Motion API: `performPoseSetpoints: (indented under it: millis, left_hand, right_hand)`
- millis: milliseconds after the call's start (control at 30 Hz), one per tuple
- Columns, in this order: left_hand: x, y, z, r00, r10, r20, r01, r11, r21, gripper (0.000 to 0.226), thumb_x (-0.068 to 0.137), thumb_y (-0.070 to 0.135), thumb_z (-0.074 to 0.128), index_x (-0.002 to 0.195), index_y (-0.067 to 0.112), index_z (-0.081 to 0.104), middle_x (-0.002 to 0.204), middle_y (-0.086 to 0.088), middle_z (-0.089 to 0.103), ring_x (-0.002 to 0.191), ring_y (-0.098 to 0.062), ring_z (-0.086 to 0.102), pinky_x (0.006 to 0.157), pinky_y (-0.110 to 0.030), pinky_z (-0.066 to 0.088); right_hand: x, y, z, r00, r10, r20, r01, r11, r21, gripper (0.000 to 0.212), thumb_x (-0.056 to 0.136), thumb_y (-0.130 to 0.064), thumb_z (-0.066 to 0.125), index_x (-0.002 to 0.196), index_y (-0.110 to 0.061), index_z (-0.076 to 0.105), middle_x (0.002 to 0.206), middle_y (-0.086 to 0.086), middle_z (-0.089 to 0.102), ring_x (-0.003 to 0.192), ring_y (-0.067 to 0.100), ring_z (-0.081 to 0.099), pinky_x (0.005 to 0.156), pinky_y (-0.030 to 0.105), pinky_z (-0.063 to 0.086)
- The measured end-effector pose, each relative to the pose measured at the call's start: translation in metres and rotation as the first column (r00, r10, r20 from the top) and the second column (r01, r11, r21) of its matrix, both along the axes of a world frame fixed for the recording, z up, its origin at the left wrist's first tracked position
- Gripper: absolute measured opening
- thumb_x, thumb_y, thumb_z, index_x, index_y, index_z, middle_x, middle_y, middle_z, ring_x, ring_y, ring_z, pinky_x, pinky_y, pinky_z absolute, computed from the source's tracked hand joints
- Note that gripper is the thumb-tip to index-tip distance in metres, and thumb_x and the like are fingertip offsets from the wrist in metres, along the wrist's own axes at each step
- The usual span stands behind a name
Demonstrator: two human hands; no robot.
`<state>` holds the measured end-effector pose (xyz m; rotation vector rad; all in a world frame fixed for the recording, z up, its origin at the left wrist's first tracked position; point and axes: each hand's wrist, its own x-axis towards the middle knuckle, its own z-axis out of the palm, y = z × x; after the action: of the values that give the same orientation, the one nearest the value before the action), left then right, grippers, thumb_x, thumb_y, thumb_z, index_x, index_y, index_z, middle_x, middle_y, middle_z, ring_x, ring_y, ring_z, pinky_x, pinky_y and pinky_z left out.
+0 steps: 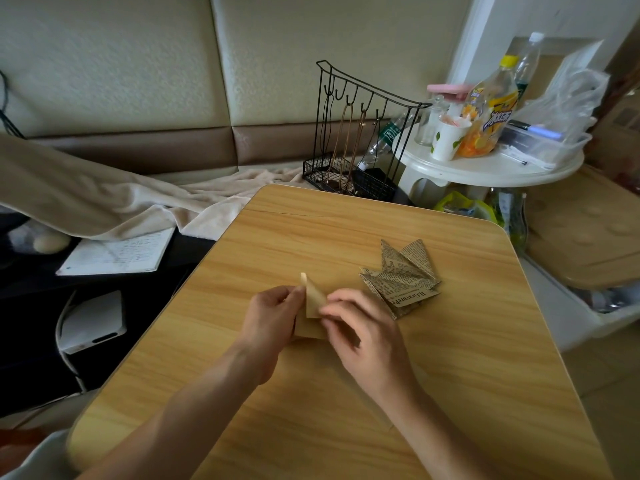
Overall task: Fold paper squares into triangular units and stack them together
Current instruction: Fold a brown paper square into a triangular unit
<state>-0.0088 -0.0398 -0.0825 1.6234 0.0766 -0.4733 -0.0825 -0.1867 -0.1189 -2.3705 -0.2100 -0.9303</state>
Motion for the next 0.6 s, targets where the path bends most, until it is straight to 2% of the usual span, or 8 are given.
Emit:
performPoseSetpoints:
  millis: [33,133,167,267,333,433,500,600]
  left_hand:
    - [0.0004,0.0004,0.0011,1.0,-0.008,-0.001,0.008,1.0,-0.016,0.026,0.103,0.031,0.059,0.095,0.016,0.078,0.078,-0.004,0.074,0.074,-0.019,0.066,0.068,-0.033,0.055]
    - [-0.0006,0.003,0.0036,0.992,-0.124,0.014,0.125,0.988,-0.086,0.02,0.098,0.028,0.066,0.107,0.014,0.078,0.099,-0.012,0.078,0.098,-0.029,0.073,0.09,-0.043,0.058]
    - [-0.0024,0.0033,0.0042,0.984,-0.176,0.035,0.179,0.979,-0.097,0.02,0.098,0.024,0.068,0.109,0.011,0.077,0.099,-0.013,0.078,0.098,-0.028,0.073,0.09,-0.042,0.057]
    - [-0.0035,0.0047,0.0022,0.969,-0.214,0.125,0.215,0.977,0.011,0.014,0.099,0.014,0.065,0.101,0.006,0.076,0.082,-0.003,0.075,0.074,-0.012,0.066,0.066,-0.023,0.052]
    - [-0.0029,0.0064,0.0013,0.955,-0.242,0.171,0.233,0.97,0.075,0.014,0.1,0.012,0.063,0.099,0.003,0.075,0.077,-0.005,0.072,0.068,-0.011,0.059,0.057,-0.02,0.046]
    - [-0.0024,0.0079,0.0031,0.896,-0.377,0.237,0.36,0.926,0.113,0.015,0.101,0.018,0.064,0.101,0.011,0.077,0.088,-0.009,0.077,0.074,-0.014,0.062,0.064,-0.029,0.048]
    - [-0.0032,0.008,0.0019,0.844,-0.452,0.289,0.413,0.891,0.187,0.015,0.101,0.022,0.063,0.1,0.02,0.078,0.089,-0.004,0.079,0.077,-0.011,0.067,0.066,-0.03,0.051]
    - [-0.0021,0.0074,-0.0008,0.812,-0.487,0.323,0.407,0.868,0.284,0.016,0.101,0.022,0.062,0.097,0.024,0.077,0.086,0.001,0.077,0.074,-0.006,0.063,0.066,-0.028,0.049]
  right_hand:
    - [0.0002,0.0001,-0.0009,1.0,0.002,-0.004,-0.002,1.0,-0.008,0.008,0.093,-0.012,0.073,0.1,-0.012,0.077,0.113,-0.001,0.067,0.102,0.019,0.066,0.088,0.039,0.053]
    - [0.0002,0.0005,-0.0026,0.999,0.011,-0.048,-0.01,1.0,0.019,0.011,0.093,-0.015,0.073,0.102,-0.011,0.076,0.116,0.0,0.065,0.103,0.019,0.065,0.089,0.04,0.053]
    - [0.0001,0.0008,-0.0023,0.998,0.018,-0.059,-0.016,0.999,0.033,0.011,0.093,-0.015,0.071,0.103,-0.011,0.075,0.116,-0.001,0.064,0.103,0.018,0.064,0.089,0.039,0.053]
    - [-0.0001,0.0013,-0.0006,0.998,0.039,-0.051,-0.035,0.996,0.081,0.006,0.095,-0.013,0.063,0.097,-0.011,0.068,0.11,-0.002,0.063,0.103,0.016,0.063,0.088,0.038,0.052]
    - [0.0003,0.0005,-0.0015,0.999,0.032,-0.04,-0.026,0.989,0.145,0.003,0.094,-0.012,0.062,0.097,-0.01,0.061,0.102,-0.002,0.062,0.097,0.017,0.062,0.083,0.04,0.052]
    - [0.0013,-0.0009,-0.0038,0.993,-0.03,-0.116,0.06,0.964,0.26,0.021,0.096,-0.022,0.068,0.113,-0.012,0.061,0.098,-0.003,0.062,0.09,0.016,0.062,0.081,0.036,0.053]
    - [0.0027,-0.0029,-0.005,0.978,-0.025,-0.205,0.095,0.936,0.339,0.035,0.094,-0.028,0.074,0.123,-0.014,0.06,0.095,-0.004,0.064,0.086,0.014,0.063,0.079,0.032,0.052]
    - [0.0057,-0.0055,-0.0051,0.966,0.028,-0.255,0.092,0.889,0.448,0.038,0.09,-0.026,0.08,0.122,-0.019,0.062,0.084,-0.008,0.064,0.075,0.012,0.061,0.07,0.02,0.048]
